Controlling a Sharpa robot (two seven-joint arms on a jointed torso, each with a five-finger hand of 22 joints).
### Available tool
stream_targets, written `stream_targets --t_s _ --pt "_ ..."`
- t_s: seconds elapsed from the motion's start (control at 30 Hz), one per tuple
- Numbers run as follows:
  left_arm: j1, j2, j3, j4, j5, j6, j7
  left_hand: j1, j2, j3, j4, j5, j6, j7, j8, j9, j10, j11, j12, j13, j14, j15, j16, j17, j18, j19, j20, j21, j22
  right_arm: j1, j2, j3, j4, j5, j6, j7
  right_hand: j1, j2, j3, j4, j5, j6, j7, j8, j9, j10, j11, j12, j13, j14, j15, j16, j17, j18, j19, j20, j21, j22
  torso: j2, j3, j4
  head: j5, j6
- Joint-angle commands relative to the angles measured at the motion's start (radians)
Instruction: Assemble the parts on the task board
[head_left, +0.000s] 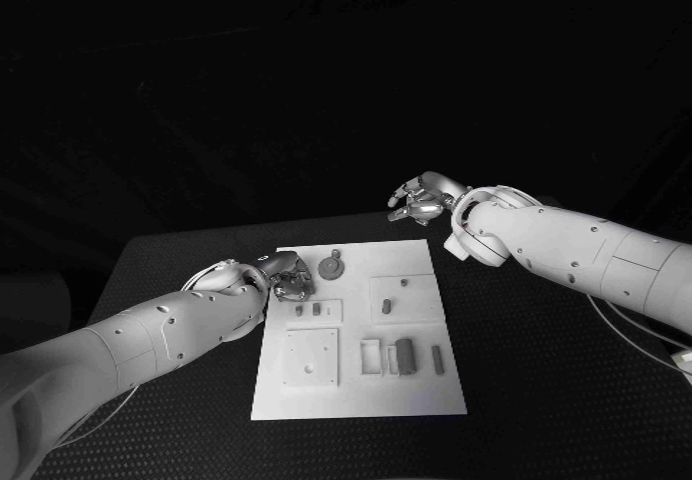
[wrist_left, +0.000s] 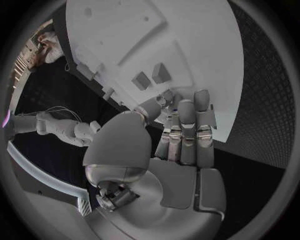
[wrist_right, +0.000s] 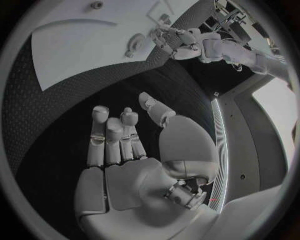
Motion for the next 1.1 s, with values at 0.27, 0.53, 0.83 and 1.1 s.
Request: stream_targets --t_s 0.27,0.53,0.83,1.1 --pt "-0.002 -0.016 -0.001 -0.014 0.01 -0.007 -0.007 0.001 -0.015 -0.008 0.0 -0.006 -0.008 0.003 -0.001 0.001 -0.015 0.002 -0.006 0.003 -0.007 0.003 0.004 -0.002 0.046 -0.006 0.008 0.002 0.023 0.0 -0.008 0.0 0.0 0.0 0.011 0.011 0.003 0.003 0.003 -0.003 0.006 0.068 0.057 -0.014 -0.004 -0.109 0.04 0.0 -0.003 -0.008 0.007 -0.006 -0.001 0.016 -0.006 0.001 -0.008 0.015 0.0 -0.0001 0.0001 -0.001 0.003" --pt "0.009 -0.057 0.008 -0.053 0.355 0.034 -0.015 -0.008 -0.002 -0.002 0.002 -0.006 0.039 -0.007 0.033 0.018 -0.049 0.017 -0.005 0.01 -0.06 0.019 -0.028 -0.02 0.039 -0.057 0.026 -0.028 0.017 -0.006 -0.028 0.0 0.011 -0.076 0.03 0.039 0.055 -0.009 0.012 -0.011 0.006 0.052 0.064 -0.02 -0.003 -0.127 0.047 -0.075 -0.071 -0.042 0.014 -0.054 -0.031 0.016 -0.044 0.015 -0.034 0.012 -0.001 0.001 -0.0011 -0.005 0.009" --pt "0.057 -0.139 0.019 -0.019 0.646 0.167 -0.014 -0.057 0.016 -0.011 0.003 -0.007 0.041 -0.013 0.045 0.03 0.024 0.001 0.027 0.05 -0.111 0.012 -0.162 -0.087 0.009 -0.128 0.037 -0.124 -0.032 -0.028 -0.102 -0.004 0.103 -0.19 0.076 0.059 0.13 -0.006 0.024 -0.013 0.005 0.016 0.091 -0.038 -0.021 -0.097 0.081 -0.469 -0.413 -0.053 0.049 -0.13 -0.087 0.016 -0.078 0.044 -0.084 0.003 -0.001 -0.0004 0.001 -0.021 0.016" --pt "0.076 -0.227 0.031 0.082 1.003 0.247 0.025 -0.084 0.003 -0.035 0.003 -0.014 -0.002 -0.002 0.036 0.034 -0.052 0.038 -0.007 0.032 -0.2 0.092 -0.395 -0.159 -0.023 -0.243 0.095 -0.282 -0.141 -0.049 -0.133 -0.013 0.126 -0.427 0.066 0.065 0.153 -0.014 0.014 -0.012 0.006 0.026 0.089 -0.028 -0.052 -0.016 0.113 -0.764 -0.64 -0.017 0.075 -0.131 -0.106 0.016 -0.046 0.037 -0.093 0.005 -0.001 -0.0019 0.0034 -0.025 0.025"
